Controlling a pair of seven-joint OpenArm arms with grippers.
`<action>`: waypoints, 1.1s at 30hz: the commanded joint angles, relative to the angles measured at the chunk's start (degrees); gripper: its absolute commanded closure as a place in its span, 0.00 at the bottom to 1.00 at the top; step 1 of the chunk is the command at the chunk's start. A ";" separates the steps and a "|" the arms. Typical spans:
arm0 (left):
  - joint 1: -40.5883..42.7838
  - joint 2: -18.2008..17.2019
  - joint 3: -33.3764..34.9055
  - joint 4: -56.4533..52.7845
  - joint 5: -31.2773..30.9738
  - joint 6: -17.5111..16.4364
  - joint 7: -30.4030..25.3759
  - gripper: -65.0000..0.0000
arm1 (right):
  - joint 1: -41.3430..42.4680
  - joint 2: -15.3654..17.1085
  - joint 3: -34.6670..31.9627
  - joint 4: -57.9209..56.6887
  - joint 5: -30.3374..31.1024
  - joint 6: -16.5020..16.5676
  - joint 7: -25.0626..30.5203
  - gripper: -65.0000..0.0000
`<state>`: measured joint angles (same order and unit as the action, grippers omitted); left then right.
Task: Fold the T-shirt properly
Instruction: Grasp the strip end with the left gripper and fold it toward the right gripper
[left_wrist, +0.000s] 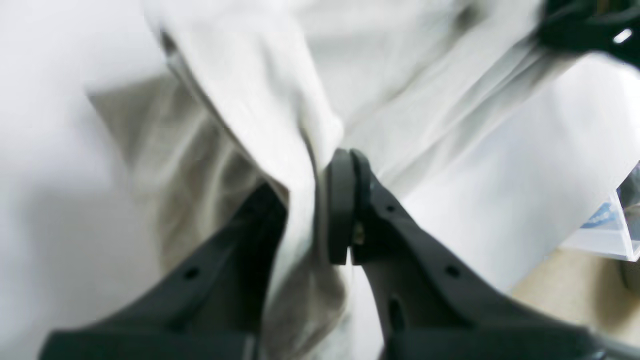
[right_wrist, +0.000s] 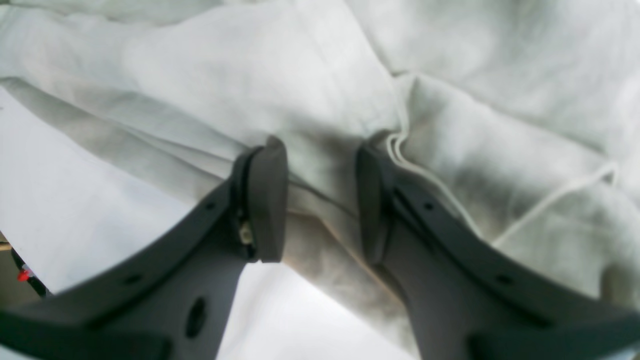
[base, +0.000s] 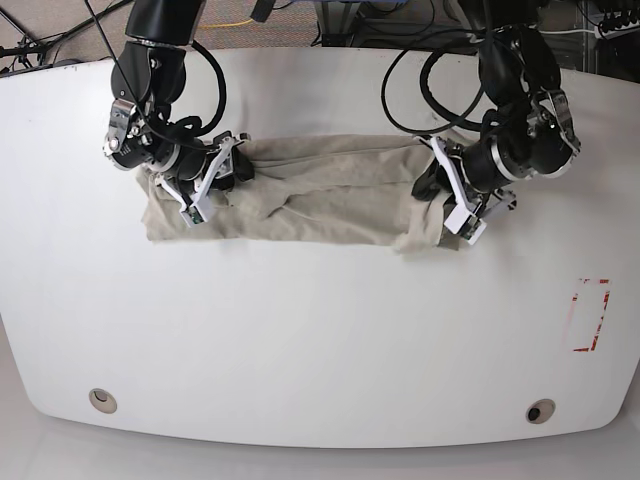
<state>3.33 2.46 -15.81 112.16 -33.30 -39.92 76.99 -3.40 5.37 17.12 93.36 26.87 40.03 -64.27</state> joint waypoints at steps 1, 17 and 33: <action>-0.48 -0.04 1.53 0.68 -0.06 -0.08 -0.38 1.00 | 0.63 0.39 0.06 1.19 0.78 -0.03 0.67 0.66; -3.03 5.41 7.07 -0.99 4.68 -0.08 -0.46 1.00 | 0.63 0.39 0.06 1.28 0.78 -0.03 0.67 0.66; -7.95 6.54 7.42 -9.35 4.33 -0.08 -0.20 0.49 | 0.89 0.39 0.06 1.28 0.78 -0.03 0.67 0.66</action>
<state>-3.22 8.38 -8.80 101.67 -27.44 -39.92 78.11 -3.36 5.41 17.15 93.38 26.83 40.03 -64.29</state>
